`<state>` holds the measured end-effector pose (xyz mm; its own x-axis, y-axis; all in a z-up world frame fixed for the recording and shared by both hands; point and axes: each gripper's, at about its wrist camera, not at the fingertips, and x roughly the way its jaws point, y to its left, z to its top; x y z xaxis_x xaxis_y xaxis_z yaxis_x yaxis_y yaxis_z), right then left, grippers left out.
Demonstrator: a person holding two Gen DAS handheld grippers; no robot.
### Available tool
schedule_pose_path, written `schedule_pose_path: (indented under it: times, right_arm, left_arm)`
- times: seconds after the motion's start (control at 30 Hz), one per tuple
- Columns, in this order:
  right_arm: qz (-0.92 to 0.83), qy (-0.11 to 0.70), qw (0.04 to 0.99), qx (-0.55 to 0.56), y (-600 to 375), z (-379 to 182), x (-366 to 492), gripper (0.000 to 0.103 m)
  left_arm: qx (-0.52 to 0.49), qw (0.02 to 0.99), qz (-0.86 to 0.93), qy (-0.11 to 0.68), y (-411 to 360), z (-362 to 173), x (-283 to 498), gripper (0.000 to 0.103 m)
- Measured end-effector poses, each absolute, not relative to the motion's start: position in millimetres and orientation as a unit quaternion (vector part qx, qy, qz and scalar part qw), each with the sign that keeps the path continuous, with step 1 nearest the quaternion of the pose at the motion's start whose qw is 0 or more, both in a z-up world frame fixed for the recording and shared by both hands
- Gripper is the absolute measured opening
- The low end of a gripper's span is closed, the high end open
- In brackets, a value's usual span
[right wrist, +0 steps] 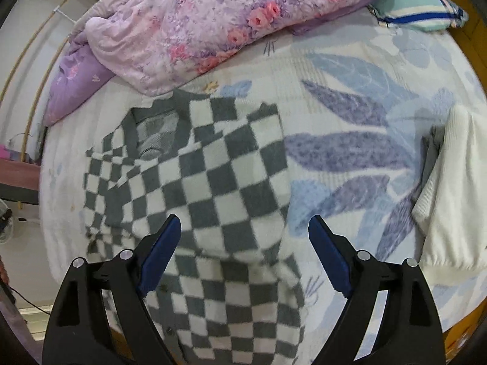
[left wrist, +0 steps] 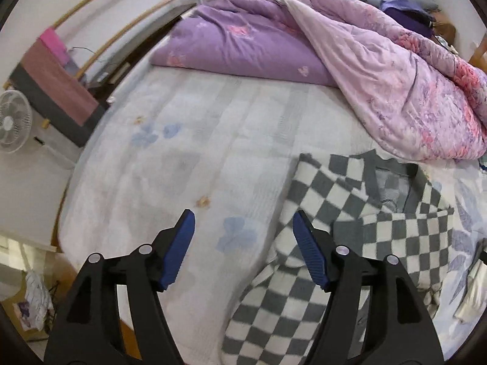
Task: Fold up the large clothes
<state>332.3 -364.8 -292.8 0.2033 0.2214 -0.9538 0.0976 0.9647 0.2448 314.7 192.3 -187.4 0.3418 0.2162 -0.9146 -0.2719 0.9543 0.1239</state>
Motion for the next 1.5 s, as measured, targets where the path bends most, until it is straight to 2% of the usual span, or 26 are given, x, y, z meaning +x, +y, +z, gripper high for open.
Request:
schedule_pose_path:
  times: [0.37, 0.53, 0.57, 0.63, 0.77, 0.83, 0.87, 0.9, 0.93, 0.97, 1.0, 1.03, 1.07, 1.1, 1.13, 1.5]
  right_arm:
    - [0.02, 0.656, 0.745, 0.115, -358, -340, 423, 0.086]
    - [0.02, 0.68, 0.722, 0.127, -363, -379, 457, 0.087]
    - [0.018, 0.685, 0.716, 0.131, -364, -386, 462, 0.087]
    - [0.009, 0.693, 0.708, 0.135, -369, -404, 476, 0.087]
    - [-0.004, 0.703, 0.701, 0.12, -371, -437, 500, 0.087]
    - [-0.009, 0.71, 0.689, 0.143, -373, -457, 509, 0.087]
    - [-0.014, 0.713, 0.682, 0.162, -375, -467, 511, 0.087]
    - [-0.024, 0.721, 0.669, 0.18, -378, -475, 511, 0.087]
    - [-0.035, 0.722, 0.663, 0.195, -378, -482, 509, 0.086]
    - [-0.04, 0.717, 0.67, 0.189, -376, -480, 507, 0.083]
    - [-0.035, 0.713, 0.678, 0.179, -372, -476, 506, 0.066]
    - [-0.013, 0.704, 0.687, 0.18, -367, -469, 503, 0.038]
    - [-0.012, 0.699, 0.695, 0.168, -366, -461, 500, 0.032]
    - [-0.012, 0.693, 0.703, 0.158, -365, -455, 497, 0.025]
    - [-0.005, 0.684, 0.714, 0.148, -364, -448, 493, 0.024]
    - [0.013, 0.618, 0.782, 0.079, -339, -366, 452, 0.02]
  left_arm:
    - [-0.017, 0.775, 0.086, 0.625, 168, -308, 421, 0.068]
    - [-0.049, 0.75, 0.075, 0.656, 176, -365, 468, 0.074]
    - [-0.048, 0.745, 0.073, 0.662, 176, -375, 476, 0.079]
    - [-0.038, 0.732, 0.083, 0.675, 176, -397, 491, 0.081]
    - [-0.048, 0.735, 0.049, 0.674, 168, -430, 509, 0.084]
    - [-0.043, 0.732, 0.049, 0.679, 166, -451, 516, 0.091]
    - [-0.039, 0.734, 0.057, 0.676, 166, -460, 518, 0.09]
    - [-0.039, 0.738, 0.066, 0.67, 167, -470, 519, 0.089]
    - [-0.048, 0.74, 0.067, 0.668, 168, -476, 518, 0.083]
    - [-0.068, 0.744, 0.058, 0.662, 169, -478, 516, 0.065]
    - [-0.086, 0.75, 0.048, 0.654, 170, -475, 513, 0.055]
    - [-0.084, 0.756, 0.059, 0.646, 169, -467, 508, 0.035]
    - [-0.079, 0.757, 0.07, 0.645, 169, -463, 506, 0.027]
    - [-0.077, 0.758, 0.083, 0.642, 168, -457, 502, 0.026]
    - [-0.077, 0.764, 0.09, 0.634, 166, -449, 498, 0.025]
    - [-0.026, 0.804, 0.119, 0.582, 146, -377, 454, 0.024]
